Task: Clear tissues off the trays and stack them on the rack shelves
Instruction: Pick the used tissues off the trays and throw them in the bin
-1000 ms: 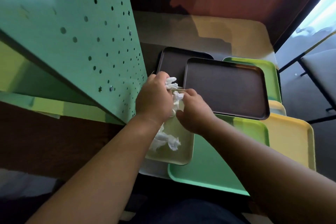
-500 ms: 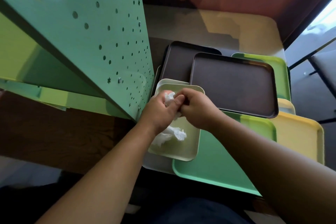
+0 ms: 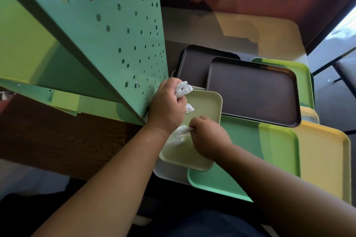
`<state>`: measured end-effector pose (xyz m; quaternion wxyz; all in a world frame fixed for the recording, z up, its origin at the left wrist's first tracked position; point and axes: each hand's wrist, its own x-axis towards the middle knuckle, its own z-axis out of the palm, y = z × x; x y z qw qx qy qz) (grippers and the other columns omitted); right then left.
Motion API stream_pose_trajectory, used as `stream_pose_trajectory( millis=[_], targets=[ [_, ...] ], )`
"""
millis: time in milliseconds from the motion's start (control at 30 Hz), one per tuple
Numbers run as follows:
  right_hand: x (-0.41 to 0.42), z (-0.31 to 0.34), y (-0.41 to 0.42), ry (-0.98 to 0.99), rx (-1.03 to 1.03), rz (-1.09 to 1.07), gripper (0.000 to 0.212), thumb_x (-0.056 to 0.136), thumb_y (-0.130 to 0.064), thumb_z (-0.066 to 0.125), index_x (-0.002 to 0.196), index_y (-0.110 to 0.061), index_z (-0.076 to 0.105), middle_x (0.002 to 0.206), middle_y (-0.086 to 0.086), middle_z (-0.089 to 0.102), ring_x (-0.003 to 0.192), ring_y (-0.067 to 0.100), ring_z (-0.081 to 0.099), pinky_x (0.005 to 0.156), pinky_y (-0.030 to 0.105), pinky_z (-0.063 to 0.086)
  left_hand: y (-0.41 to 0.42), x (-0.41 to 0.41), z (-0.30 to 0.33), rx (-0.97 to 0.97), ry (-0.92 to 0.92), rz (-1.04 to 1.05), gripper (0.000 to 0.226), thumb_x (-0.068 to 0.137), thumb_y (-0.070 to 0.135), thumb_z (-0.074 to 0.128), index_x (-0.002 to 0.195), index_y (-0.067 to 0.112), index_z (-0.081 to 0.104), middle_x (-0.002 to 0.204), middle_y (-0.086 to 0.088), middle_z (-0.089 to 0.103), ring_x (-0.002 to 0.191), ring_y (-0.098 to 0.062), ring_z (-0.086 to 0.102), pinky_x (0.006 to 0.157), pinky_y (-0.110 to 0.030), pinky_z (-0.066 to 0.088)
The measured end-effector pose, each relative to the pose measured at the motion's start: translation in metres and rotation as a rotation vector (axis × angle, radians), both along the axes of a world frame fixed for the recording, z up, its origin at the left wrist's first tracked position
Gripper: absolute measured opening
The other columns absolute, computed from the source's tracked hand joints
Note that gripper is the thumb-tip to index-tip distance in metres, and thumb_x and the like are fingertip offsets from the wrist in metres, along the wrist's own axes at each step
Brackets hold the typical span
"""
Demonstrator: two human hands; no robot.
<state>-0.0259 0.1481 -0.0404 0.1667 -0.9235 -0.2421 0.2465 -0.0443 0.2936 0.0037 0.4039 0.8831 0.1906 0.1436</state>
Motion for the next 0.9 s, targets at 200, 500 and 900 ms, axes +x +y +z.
stream_pose_trajectory(
  millis=[200, 500, 900],
  targets=[
    [0.027, 0.041, -0.009, 0.163, 0.616, -0.497, 0.015, 0.097, -0.008, 0.06, 0.1, -0.019, 0.071, 0.092, 0.007, 0.072, 0.076, 0.031, 0.069, 0.066, 0.042, 0.061, -0.006, -0.003, -0.007, -0.363, 0.163, 0.047, 0.018, 0.095, 0.036, 0.063, 0.089, 0.019, 0.062, 0.088, -0.007, 0.069, 0.067, -0.019, 0.065, 0.055, -0.027, 0.049],
    [0.019, 0.073, -0.054, -0.044, 0.766, -0.399, 0.033, 0.089, -0.052, 0.056, 0.071, -0.024, 0.061, 0.085, -0.004, 0.058, 0.088, 0.022, 0.054, 0.081, 0.034, 0.047, -0.086, 0.041, 0.016, -1.506, 0.366, 0.021, 0.063, 0.093, 0.055, 0.055, 0.116, -0.003, 0.068, 0.107, -0.021, 0.066, 0.1, -0.032, 0.065, 0.076, -0.035, 0.048],
    [0.002, 0.066, -0.237, -0.725, 0.579, -0.698, 0.025, 0.097, -0.025, 0.051, 0.109, -0.01, 0.068, 0.096, 0.007, 0.065, 0.091, 0.004, 0.045, 0.081, 0.028, 0.04, -0.292, 0.061, 0.049, -1.513, 0.687, -0.495, 0.047, 0.106, 0.021, 0.035, 0.081, 0.003, 0.071, 0.066, -0.008, 0.071, 0.06, -0.015, 0.071, 0.061, -0.022, 0.06]
  ],
)
